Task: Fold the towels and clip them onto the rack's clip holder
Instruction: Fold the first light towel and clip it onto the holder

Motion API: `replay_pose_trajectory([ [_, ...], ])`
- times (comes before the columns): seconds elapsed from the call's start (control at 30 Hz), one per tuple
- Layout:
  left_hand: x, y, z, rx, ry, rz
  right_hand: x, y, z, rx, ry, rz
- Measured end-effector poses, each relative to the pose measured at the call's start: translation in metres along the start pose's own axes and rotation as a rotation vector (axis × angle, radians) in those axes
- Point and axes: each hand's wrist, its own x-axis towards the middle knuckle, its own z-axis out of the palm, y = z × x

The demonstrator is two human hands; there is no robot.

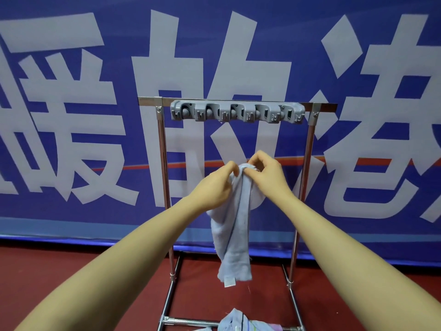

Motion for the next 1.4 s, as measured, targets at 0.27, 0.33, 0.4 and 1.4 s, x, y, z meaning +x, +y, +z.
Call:
replay_pose_trajectory([
  [0.27,-0.015,-0.023,0.01,0.218,-0.135,-0.058,0.012,-0.004,-0.015,0.091,0.168,-0.005],
  [0.33,-0.013,-0.029,0.009,0.369,-0.154,-0.055,0.013,0.001,-0.021,0.077,0.198,0.012],
  [0.4,-0.011,-0.033,0.002,0.447,-0.132,-0.059,0.011,0.01,-0.026,0.033,0.19,0.037],
  [1.4,0.01,-0.021,-0.022,-0.028,0.343,-0.365,0.007,0.008,0.01,-0.244,0.074,0.134],
])
